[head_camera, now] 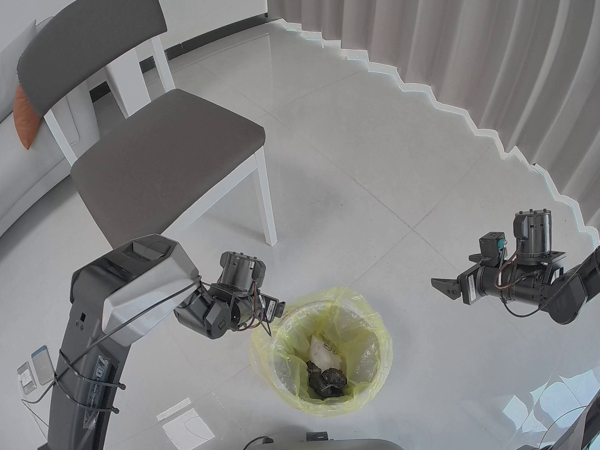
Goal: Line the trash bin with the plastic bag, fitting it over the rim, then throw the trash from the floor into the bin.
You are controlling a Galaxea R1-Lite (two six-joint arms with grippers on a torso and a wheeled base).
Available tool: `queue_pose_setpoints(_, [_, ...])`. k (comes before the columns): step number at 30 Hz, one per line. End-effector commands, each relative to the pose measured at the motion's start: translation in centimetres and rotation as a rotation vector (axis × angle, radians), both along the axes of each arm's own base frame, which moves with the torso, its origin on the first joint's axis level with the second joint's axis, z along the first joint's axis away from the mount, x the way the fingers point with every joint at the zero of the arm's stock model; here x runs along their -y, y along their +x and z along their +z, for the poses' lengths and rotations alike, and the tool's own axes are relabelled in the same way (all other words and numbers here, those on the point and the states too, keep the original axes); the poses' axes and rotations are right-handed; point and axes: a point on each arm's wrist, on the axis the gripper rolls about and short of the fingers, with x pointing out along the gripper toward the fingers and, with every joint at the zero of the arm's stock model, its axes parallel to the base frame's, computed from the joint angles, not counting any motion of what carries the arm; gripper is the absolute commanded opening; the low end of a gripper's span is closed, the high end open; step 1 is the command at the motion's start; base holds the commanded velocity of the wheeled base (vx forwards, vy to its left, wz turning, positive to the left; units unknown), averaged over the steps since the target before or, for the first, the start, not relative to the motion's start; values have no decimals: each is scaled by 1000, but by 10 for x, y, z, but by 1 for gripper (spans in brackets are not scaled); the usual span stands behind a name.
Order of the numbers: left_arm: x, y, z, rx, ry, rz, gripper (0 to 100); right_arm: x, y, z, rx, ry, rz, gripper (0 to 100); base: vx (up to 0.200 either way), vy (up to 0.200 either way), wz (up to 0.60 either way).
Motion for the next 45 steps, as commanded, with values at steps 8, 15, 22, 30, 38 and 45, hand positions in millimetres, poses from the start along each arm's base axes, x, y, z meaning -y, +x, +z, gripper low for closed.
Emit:
queue_pose_setpoints(8, [-34, 24, 5, 74, -58, 121, 100, 1, 3, -4, -9, -3, -1, 100, 0, 0, 0])
queue_pose_setpoints(15, [-66, 16, 25, 109, -82, 189, 100, -21, 19, -35, -78, -26, 39, 100, 0, 0, 0])
queue_pose_setpoints(22, [-87, -14, 44, 151, -101, 207, 100, -51, 42, -74, -114, -27, 89, 100, 0, 0, 0])
queue_pose_setpoints(30, [-94, -34, 44, 176, -109, 209, 100, -64, 50, -107, -189, -48, 129, 100, 0, 0, 0])
queue_pose_setpoints(38, [-90, -44, 40, 191, -117, 195, 100, -69, 59, -127, -266, -89, 143, 100, 0, 0, 0])
queue_pose_setpoints(45, [-93, -47, 40, 187, -115, 201, 100, -69, 65, -129, -265, -92, 138, 100, 0, 0, 0])
